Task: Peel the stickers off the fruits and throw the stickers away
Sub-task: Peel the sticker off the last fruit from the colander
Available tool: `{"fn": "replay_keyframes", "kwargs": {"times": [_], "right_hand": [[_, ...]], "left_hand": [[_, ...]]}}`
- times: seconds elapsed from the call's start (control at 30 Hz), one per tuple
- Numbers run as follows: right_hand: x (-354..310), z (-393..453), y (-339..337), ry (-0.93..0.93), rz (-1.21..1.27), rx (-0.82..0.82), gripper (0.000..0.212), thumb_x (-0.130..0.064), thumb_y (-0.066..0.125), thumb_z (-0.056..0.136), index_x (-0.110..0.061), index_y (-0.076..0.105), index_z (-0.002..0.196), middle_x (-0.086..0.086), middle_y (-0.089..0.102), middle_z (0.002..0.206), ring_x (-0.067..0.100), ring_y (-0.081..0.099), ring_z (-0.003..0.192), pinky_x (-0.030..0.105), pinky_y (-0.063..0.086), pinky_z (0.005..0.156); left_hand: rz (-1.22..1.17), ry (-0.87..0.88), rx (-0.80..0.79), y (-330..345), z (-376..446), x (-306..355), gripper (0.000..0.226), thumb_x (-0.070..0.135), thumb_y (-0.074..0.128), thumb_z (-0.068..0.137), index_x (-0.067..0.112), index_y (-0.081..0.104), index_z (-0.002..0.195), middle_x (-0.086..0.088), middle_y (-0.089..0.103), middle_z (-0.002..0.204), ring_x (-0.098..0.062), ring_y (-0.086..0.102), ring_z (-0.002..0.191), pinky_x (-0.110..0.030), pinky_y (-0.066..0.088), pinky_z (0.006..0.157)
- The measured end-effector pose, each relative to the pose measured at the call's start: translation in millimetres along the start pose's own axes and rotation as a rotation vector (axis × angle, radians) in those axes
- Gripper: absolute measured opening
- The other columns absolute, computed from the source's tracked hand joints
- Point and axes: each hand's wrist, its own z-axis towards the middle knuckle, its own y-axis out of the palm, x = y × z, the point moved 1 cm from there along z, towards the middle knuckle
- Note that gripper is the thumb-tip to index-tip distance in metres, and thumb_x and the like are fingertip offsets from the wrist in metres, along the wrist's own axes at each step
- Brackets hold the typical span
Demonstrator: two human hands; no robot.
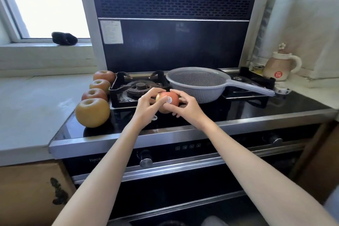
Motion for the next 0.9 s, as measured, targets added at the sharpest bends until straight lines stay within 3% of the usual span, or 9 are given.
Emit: {"fn": "replay_keyframes", "kwargs": {"times": [0.07, 0.2, 0.33, 0.53, 0.67, 0.9], "right_hand": [[2.3, 1.8, -2.4, 0.041, 0.119, -0.017, 0.053, -0.029, 0.078, 0.08, -0.026, 0.057, 0.128, 0.011, 0.068, 0.102, 0.017, 0.065, 0.064, 0.023, 0.052, 0.06], [2.6, 3.9, -3.9, 0.094, 0.192, -0.005, 0.036, -0.027, 0.072, 0.086, -0.022, 0.061, 0.12, 0.013, 0.071, 0.09, 0.019, 0.063, 0.06, 0.022, 0.05, 0.057], [4.1, 4.3, -3.8, 0.103, 0.196, 0.001, 0.037, -0.027, 0.071, 0.087, -0.02, 0.06, 0.121, 0.016, 0.069, 0.099, 0.021, 0.062, 0.061, 0.021, 0.052, 0.058], [5.3, 5.3, -5.5, 0.134, 0.233, 0.011, 0.038, -0.025, 0.067, 0.09, -0.018, 0.058, 0.126, 0.015, 0.071, 0.093, 0.021, 0.066, 0.065, 0.023, 0.056, 0.064], [4.6, 5.3, -6.4, 0.149, 0.259, 0.02, 0.036, -0.022, 0.066, 0.091, -0.016, 0.058, 0.126, 0.015, 0.07, 0.093, 0.023, 0.069, 0.066, 0.025, 0.058, 0.067], [3.9, 4.4, -6.0, 0.133, 0.278, 0.021, 0.036, -0.023, 0.066, 0.091, -0.014, 0.058, 0.126, 0.011, 0.071, 0.089, 0.018, 0.07, 0.065, 0.025, 0.058, 0.068]], "left_hand": [[0.014, -0.011, 0.006, -0.2, -0.4, -2.1, 0.028, 0.044, 0.065, 0.082, 0.029, 0.066, 0.106, 0.005, 0.069, 0.097, -0.02, 0.067, 0.087, -0.041, 0.056, 0.074], [0.04, 0.003, -0.039, 2.7, -1.2, -1.3, 0.029, 0.04, 0.06, 0.086, 0.024, 0.065, 0.109, 0.002, 0.068, 0.103, -0.02, 0.066, 0.09, -0.034, 0.055, 0.078], [0.101, 0.048, -0.019, 3.7, -0.8, -1.0, 0.023, 0.033, 0.058, 0.092, 0.023, 0.065, 0.111, 0.006, 0.065, 0.109, -0.008, 0.062, 0.102, -0.023, 0.052, 0.08], [0.332, 0.265, 0.141, 4.4, -3.8, 0.5, 0.011, 0.018, 0.058, 0.094, 0.017, 0.068, 0.1, 0.008, 0.057, 0.101, -0.014, 0.053, 0.098, -0.024, 0.05, 0.072], [0.318, 0.268, 0.138, 4.5, -4.0, 0.9, 0.011, 0.014, 0.06, 0.093, 0.017, 0.069, 0.099, 0.006, 0.056, 0.099, -0.014, 0.056, 0.086, -0.028, 0.053, 0.07], [0.401, 0.297, 0.102, 5.1, -7.5, 4.7, 0.026, 0.018, 0.071, 0.083, 0.025, 0.07, 0.107, 0.002, 0.055, 0.104, -0.017, 0.052, 0.104, -0.037, 0.054, 0.074]]}}
